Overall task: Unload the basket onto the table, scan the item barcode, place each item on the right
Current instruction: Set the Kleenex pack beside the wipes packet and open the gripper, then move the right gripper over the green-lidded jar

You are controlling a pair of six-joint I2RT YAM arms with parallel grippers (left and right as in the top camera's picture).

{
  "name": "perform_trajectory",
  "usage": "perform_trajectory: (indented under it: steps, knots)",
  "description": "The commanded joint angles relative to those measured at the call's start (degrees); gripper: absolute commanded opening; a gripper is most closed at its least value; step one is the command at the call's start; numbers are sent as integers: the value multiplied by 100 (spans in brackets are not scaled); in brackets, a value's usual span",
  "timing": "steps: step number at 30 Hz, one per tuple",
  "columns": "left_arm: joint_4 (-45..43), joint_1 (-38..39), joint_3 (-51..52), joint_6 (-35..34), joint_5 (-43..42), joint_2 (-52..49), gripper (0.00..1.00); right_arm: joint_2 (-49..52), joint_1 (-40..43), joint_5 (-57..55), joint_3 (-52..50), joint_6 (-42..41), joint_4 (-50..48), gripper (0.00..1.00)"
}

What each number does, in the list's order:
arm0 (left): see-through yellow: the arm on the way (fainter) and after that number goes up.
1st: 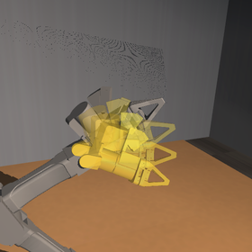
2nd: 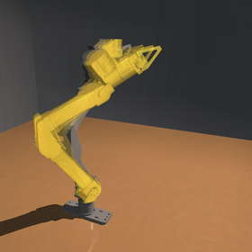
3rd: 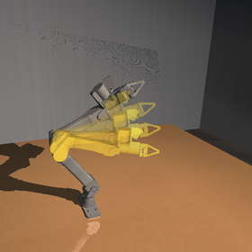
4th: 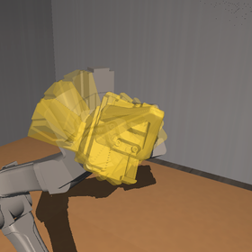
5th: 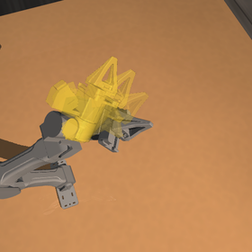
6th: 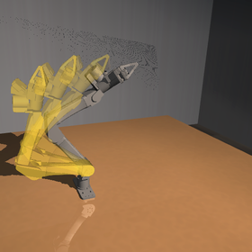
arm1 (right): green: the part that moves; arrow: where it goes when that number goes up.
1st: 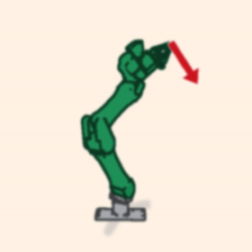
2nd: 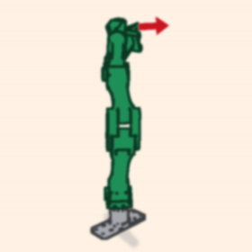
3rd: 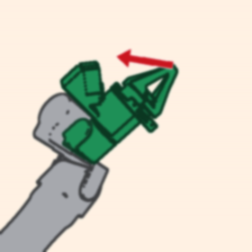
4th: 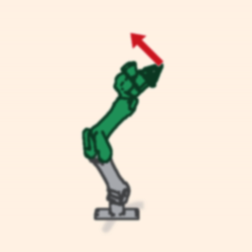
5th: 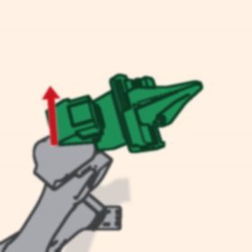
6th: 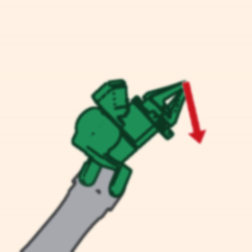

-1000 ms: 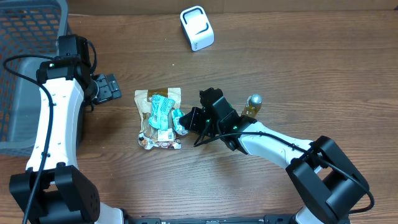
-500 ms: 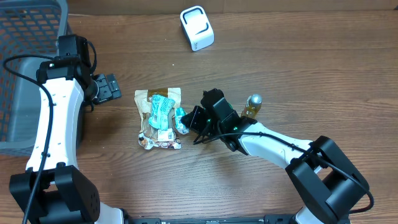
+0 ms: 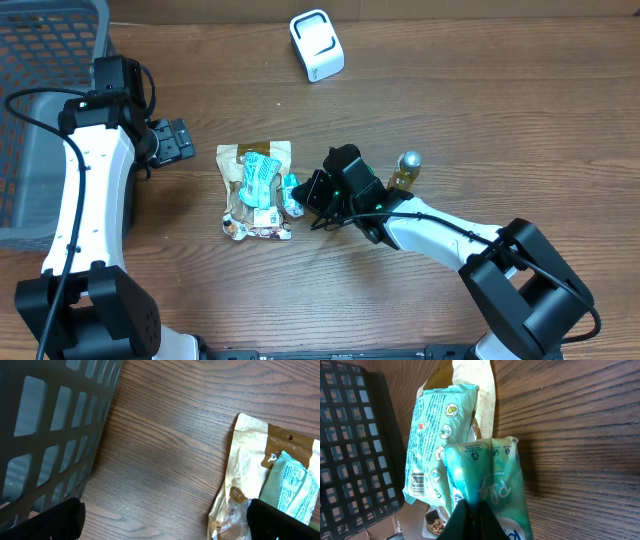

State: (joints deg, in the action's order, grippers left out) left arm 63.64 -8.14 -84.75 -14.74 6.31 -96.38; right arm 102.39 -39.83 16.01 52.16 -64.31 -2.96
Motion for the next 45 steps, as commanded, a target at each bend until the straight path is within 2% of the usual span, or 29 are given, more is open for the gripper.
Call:
perform_trajectory:
  steps: [1, 5, 9, 14, 22, 27, 32, 35, 38, 43, 45]
  knots:
    - [0, -9, -118, 81, 72, 92, 100, -7, -7, -98, -46, -42, -17, 4]
    - [0, -9, -118, 83, 72, 92, 100, 17, -7, -96, -46, -42, -15, 4]
    - [0, -9, -118, 83, 72, 92, 99, 28, -7, -101, -46, -37, 39, 18]
    - [0, -9, -118, 83, 72, 92, 100, 28, -7, -101, -46, -11, 87, 24]
    - [0, -9, -118, 81, 72, 92, 100, -105, -4, 66, 63, 785, 142, 31]
    - [0, -9, -118, 83, 72, 92, 99, -509, -7, 52, 527, 1508, 1047, 33]
    - [0, -9, -118, 83, 72, 92, 100, -695, -4, -92, 1305, 2234, 2544, 34]
    - [0, -9, -118, 83, 72, 92, 100, -697, -4, -396, 2020, 2634, 3705, 42]
    - [0, -9, -118, 83, 72, 92, 100, -697, -4, -1126, 2680, 2924, 4824, 58]
    - [0, -9, -118, 83, 72, 92, 100, -697, -4, -2157, 2942, 2922, 5453, 83]
    - [0, -9, -118, 81, 72, 92, 99, -691, 20, -2347, 2942, 2859, 5580, 88]
